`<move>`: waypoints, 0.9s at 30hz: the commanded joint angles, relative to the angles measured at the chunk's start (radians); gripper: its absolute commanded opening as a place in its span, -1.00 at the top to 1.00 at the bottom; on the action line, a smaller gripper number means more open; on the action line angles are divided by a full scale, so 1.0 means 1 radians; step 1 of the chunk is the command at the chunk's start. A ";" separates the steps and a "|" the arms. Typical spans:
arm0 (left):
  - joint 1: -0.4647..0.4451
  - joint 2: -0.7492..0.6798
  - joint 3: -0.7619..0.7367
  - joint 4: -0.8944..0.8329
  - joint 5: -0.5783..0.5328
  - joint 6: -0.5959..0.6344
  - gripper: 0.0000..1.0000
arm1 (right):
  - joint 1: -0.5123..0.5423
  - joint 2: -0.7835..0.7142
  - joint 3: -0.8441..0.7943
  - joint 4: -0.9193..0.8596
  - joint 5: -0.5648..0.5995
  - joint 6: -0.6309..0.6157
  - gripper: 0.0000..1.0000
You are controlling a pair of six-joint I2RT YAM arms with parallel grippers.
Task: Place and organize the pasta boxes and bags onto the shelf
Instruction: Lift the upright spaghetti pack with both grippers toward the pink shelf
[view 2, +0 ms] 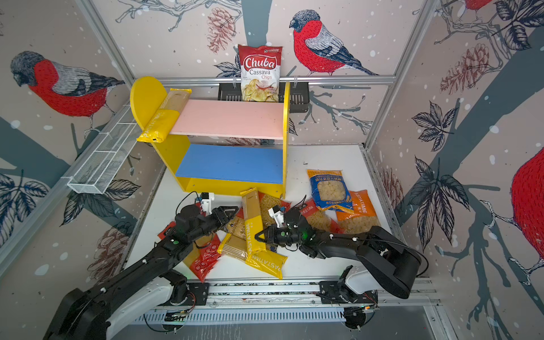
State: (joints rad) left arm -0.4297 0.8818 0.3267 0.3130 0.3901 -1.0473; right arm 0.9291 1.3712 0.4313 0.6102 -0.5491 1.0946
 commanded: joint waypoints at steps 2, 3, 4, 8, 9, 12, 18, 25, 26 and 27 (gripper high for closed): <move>0.066 -0.054 0.025 -0.019 0.099 0.008 -0.26 | 0.011 -0.089 0.027 0.144 -0.038 -0.110 1.00; 0.085 -0.070 0.026 -0.003 0.115 -0.002 -0.36 | 0.013 -0.112 0.032 0.139 -0.036 -0.125 1.00; 0.098 -0.083 0.026 0.012 0.129 -0.012 -0.43 | 0.013 -0.136 0.033 0.135 -0.034 -0.134 1.00; 0.139 -0.119 0.013 0.120 0.181 -0.077 -0.64 | 0.013 -0.199 0.063 0.122 -0.036 -0.170 1.00; 0.138 -0.119 0.009 0.161 0.191 -0.096 -0.67 | 0.014 -0.204 0.076 0.125 -0.046 -0.173 1.00; 0.138 -0.106 0.009 0.286 0.237 -0.156 -0.70 | 0.019 -0.205 0.121 0.140 -0.067 -0.180 1.00; 0.126 -0.108 0.045 0.364 0.239 -0.154 -0.62 | 0.024 -0.178 0.193 0.199 -0.085 -0.174 1.00; 0.076 -0.007 0.112 0.486 0.261 -0.153 -0.38 | 0.036 -0.140 0.262 0.209 -0.111 -0.187 1.00; 0.067 0.002 0.129 0.483 0.259 -0.139 -0.33 | 0.037 -0.137 0.269 0.209 -0.112 -0.189 1.00; 0.060 0.010 0.141 0.485 0.256 -0.129 -0.27 | 0.037 -0.135 0.274 0.208 -0.109 -0.191 1.00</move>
State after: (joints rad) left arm -0.3557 0.8776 0.4370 0.7055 0.6315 -1.2034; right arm 0.9630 1.2362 0.6788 0.6403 -0.6342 0.9649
